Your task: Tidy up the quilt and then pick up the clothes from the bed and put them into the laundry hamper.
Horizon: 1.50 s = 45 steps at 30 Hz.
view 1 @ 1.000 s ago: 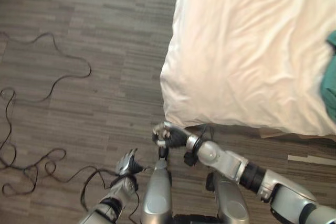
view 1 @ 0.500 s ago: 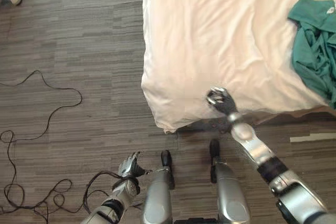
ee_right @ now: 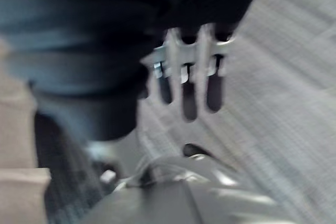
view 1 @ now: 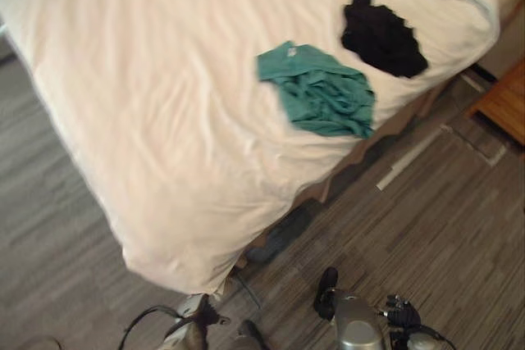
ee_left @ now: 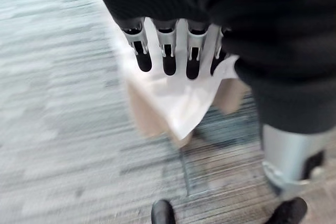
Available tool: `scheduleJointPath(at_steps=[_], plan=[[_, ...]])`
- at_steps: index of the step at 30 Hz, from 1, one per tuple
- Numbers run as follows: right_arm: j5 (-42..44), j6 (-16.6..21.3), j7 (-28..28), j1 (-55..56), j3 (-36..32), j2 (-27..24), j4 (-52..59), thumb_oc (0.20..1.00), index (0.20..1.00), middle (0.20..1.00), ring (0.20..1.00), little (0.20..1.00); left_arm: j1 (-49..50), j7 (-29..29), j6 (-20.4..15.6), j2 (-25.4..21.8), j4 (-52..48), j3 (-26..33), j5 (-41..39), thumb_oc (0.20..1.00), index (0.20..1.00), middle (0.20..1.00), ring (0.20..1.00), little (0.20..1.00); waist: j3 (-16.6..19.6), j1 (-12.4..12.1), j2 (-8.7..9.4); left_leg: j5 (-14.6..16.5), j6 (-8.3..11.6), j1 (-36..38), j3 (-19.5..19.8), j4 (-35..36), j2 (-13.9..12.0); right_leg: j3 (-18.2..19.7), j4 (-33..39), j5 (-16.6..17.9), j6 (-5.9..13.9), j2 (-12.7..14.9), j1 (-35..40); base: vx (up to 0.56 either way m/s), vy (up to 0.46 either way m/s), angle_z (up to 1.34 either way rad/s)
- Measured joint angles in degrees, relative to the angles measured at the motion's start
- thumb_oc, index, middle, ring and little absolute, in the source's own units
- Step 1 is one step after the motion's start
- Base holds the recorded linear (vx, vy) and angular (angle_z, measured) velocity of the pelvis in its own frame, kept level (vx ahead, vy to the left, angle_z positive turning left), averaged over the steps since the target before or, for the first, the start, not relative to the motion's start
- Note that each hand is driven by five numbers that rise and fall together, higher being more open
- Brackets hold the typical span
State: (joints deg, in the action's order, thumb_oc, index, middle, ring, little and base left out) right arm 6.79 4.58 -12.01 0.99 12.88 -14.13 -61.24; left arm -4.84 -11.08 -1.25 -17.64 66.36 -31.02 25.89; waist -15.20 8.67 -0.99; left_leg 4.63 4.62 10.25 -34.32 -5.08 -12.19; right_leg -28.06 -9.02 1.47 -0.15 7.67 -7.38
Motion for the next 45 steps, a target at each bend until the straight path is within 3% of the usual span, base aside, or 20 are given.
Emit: scheduleJointPath(at_steps=[3,5,6,7,8,11,14,19,23,25,27,28,31,34,36,38,39,41,44,45], plan=[[-2.9,-0.8,0.3,-2.0,1.7,-1.4,-3.4,1.0,1.0,1.0,1.0,1.0,-0.6,0.3,-0.6,2.7,1.6,0.8,0.2,1.0,1.0,1.0,1.0,1.0,2.7,0.0,-0.01,-2.4,1.98,-0.8,3.7,-11.6,-2.3,9.4,5.9,1.6,-0.7,-4.7,3.3,0.18,-0.166,-1.67],[-4.9,-1.1,0.2,-3.7,5.2,-2.0,-4.1,1.0,1.0,1.0,1.0,1.0,0.2,0.4,0.5,3.5,1.9,0.9,0.1,1.0,1.0,1.0,1.0,1.0,3.6,-2.2,1.3,-1.9,4.43,-6.0,12.9,-25.3,-2.8,16.9,9.0,2.4,-1.69,-5.7,5.7,0.15,0.033,-1.93],[-5.7,-1.2,0.1,-4.2,5.6,-2.5,-3.7,1.0,1.0,1.0,1.0,1.0,0.0,0.4,0.4,4.0,0.3,0.5,0.0,1.0,1.0,1.0,1.0,1.0,3.7,-2.0,2.07,-0.7,4.75,-9.3,19.1,-26.7,-0.1,19.7,10.1,2.2,-1.87,-5.2,6.2,0.21,0.099,-1.64],[-6.7,-2.2,0.2,-6.3,7.4,-2.6,-5.5,1.0,1.0,1.0,1.0,1.0,-1.5,-0.5,0.2,4.1,-2.3,-1.1,-0.7,1.0,1.0,1.0,1.0,1.0,3.4,-4.6,4.43,3.5,2.33,-11.5,31.7,-23.3,10.1,26.0,10.0,3.2,-0.71,-3.7,6.1,0.21,0.114,-2.08],[-6.9,-2.4,0.3,-7.2,7.7,-2.0,-6.3,1.0,1.0,1.0,1.0,1.0,-2.0,-0.9,-0.6,3.7,-3.3,-2.2,-1.1,1.0,1.0,1.0,1.0,1.0,3.5,-7.3,5.94,4.8,0.18,-11.3,36.6,-18.5,14.8,31.1,10.7,4.3,-0.76,-2.7,6.2,0.31,0.172,-2.69],[-6.9,-1.9,0.1,-7.7,7.4,-0.9,-5.7,1.0,1.0,1.0,1.0,1.0,-5.0,-2.3,-2.2,4.3,-5.6,-2.3,-3.9,1.0,1.0,1.0,1.0,1.0,3.7,-7.6,5.64,3.9,-1.64,-13.8,38.5,-9.0,14.2,37.8,11.6,2.3,-0.74,-4.8,8.5,0.25,0.127,-1.87],[-6.8,-2.0,0.0,-7.4,7.8,-1.0,-6.1,1.0,1.0,1.0,1.0,1.0,-8.5,-3.0,-3.7,4.8,-6.3,-2.2,-7.6,1.0,1.0,1.0,1.0,1.0,4.6,-7.9,4.44,-4.0,-3.72,-16.0,35.1,-1.8,11.6,35.9,13.0,2.4,2.07,-3.6,7.5,0.24,0.146,-1.75],[-6.1,-2.7,-0.1,0.2,4.4,-0.9,-6.4,1.0,1.0,1.0,1.0,1.0,-8.5,-3.2,-3.7,6.8,-5.4,-3.5,-7.0,1.0,1.0,1.0,1.0,1.0,3.6,-4.1,3.23,-4.1,-2.33,-15.0,31.4,0.3,15.9,29.5,13.8,2.5,5.6,2.3,11.5,0.31,0.201,0.05],[-3.8,-2.0,-0.4,1.3,-1.9,1.1,-8.9,1.0,1.0,1.0,1.0,1.0,-6.1,-2.8,-5.0,8.4,-4.2,-4.1,-5.2,1.0,1.0,1.0,1.0,1.0,2.8,-4.2,1.01,-4.7,-7.86,-11.3,29.8,4.0,16.4,27.2,9.9,0.3,7.35,1.7,13.4,0.31,0.198,0.48],[-2.3,-2.0,-0.3,0.2,-2.4,-1.0,-9.9,1.0,1.0,1.0,1.0,1.0,-6.2,-2.5,-5.2,10.2,-2.0,-4.8,-4.9,1.0,1.0,1.0,1.0,1.0,0.4,-2.3,-2.06,-3.3,-9.62,-6.7,30.7,5.1,14.0,29.3,-27.9,-2.3,8.97,-0.4,-1.0,0.46,0.153,0.71],[-1.5,-1.8,-0.1,0.1,-3.7,0.3,-10.1,1.0,1.0,1.0,1.0,1.0,-5.6,-3.1,-5.5,8.8,-2.0,-4.6,-4.6,1.0,1.0,1.0,1.0,1.0,-1.7,-1.4,1.58,-0.4,-11.46,-4.5,33.3,4.1,16.3,34.4,-50.4,2.9,9.23,-0.9,-12.8,0.59,-0.019,0.46],[0.1,-1.8,-0.4,-1.5,-4.1,0.6,-10.7,1.0,1.0,1.0,1.0,1.0,-4.6,-3.2,-5.4,8.5,-1.0,-3.8,-4.2,1.0,1.0,1.0,1.0,1.0,-1.9,0.1,1.01,0.6,-10.72,-6.0,33.1,3.7,14.1,36.8,-42.1,-3.9,8.14,-6.1,-15.4,0.53,-0.081,0.68],[1.1,-2.3,-0.3,-0.4,-6.1,1.5,-11.8,1.0,1.0,1.0,1.0,1.0,-4.1,-2.6,-4.8,8.4,0.9,-1.0,-3.6,1.0,1.0,1.0,1.0,1.0,-1.4,2.1,0.36,1.8,-9.01,-6.0,33.7,8.2,11.5,26.0,-7.1,-6.4,6.84,-4.4,-15.4,0.58,-0.108,0.8],[1.0,-1.9,-0.3,1.2,-7.3,2.0,-13.0,1.0,1.0,1.0,1.0,1.0,-2.0,-2.4,-3.3,7.6,1.5,-0.1,-2.4,1.0,1.0,1.0,1.0,1.0,-0.7,2.4,0.48,5.3,-3.65,-1.7,33.0,9.7,9.8,11.9,-3.2,-6.4,5.52,-1.6,-13.4,0.62,-0.07,0.28],[1.0,-0.8,-0.2,-1.2,-6.4,1.7,-12.9,1.0,1.0,1.0,1.0,1.0,-0.3,-1.8,-2.0,6.3,2.6,0.4,-2.1,1.0,1.0,1.0,1.0,1.0,0.0,1.9,-2.08,7.0,-0.78,-1.1,33.7,-2.0,8.5,9.9,1.3,-8.5,12.06,-6.2,-8.6,0.45,-0.06,-0.73],[1.1,-0.5,-0.2,-0.7,-7.4,-0.1,-11.6,1.0,1.0,1.0,1.0,1.0,0.6,-1.5,-1.3,6.4,4.6,1.4,-2.1,1.0,1.0,1.0,1.0,1.0,2.5,3.9,-3.17,5.4,5.58,-1.5,34.1,-16.8,8.1,11.8,-4.9,-3.9,-0.49,-5.3,-8.1,0.49,-0.127,-0.34],[1.2,-0.5,-0.3,-0.8,-7.4,-0.7,-11.6,1.0,1.0,1.0,1.0,1.0,0.7,-1.5,-1.3,6.5,5.0,2.2,-2.1,1.0,1.0,1.0,1.0,1.0,2.5,3.9,-3.25,4.7,6.02,-3.4,34.3,-20.8,6.7,12.2,-3.4,-3.6,-0.61,-6.4,-6.8,0.48,-0.102,-0.4],[1.2,0.0,-0.3,-2.1,-7.5,-0.8,-11.0,1.0,1.0,1.0,1.0,1.0,0.5,-2.0,-1.4,5.1,2.8,5.1,-2.2,1.0,1.0,1.0,1.0,1.0,1.5,1.4,-1.06,-10.5,7.47,-12.0,36.0,-38.4,9.3,16.2,2.5,-1.1,-2.81,-8.4,-2.0,0.49,-0.036,-0.97],[1.2,0.1,-0.6,-2.5,-5.4,-0.1,-10.7,1.0,1.0,1.0,1.0,1.0,-1.1,-3.2,-1.4,2.0,-0.8,5.5,-3.3,1.0,1.0,1.0,1.0,1.0,0.0,-2.2,3.84,-6.4,6.23,-21.9,34.8,-43.4,11.9,21.7,10.9,0.5,-2.35,-7.6,5.8,0.46,0.134,-0.92],[1.2,0.0,-0.7,-3.4,-5.5,0.0,-11.4,1.0,1.0,1.0,1.0,1.0,-1.0,-3.8,-1.5,1.8,-1.3,5.3,-3.3,1.0,1.0,1.0,1.0,1.0,-0.4,-4.0,3.79,-5.1,4.96,-23.7,34.3,-40.6,11.3,21.1,11.5,-2.5,2.28,-7.2,6.8,0.57,0.292,-1.54]])
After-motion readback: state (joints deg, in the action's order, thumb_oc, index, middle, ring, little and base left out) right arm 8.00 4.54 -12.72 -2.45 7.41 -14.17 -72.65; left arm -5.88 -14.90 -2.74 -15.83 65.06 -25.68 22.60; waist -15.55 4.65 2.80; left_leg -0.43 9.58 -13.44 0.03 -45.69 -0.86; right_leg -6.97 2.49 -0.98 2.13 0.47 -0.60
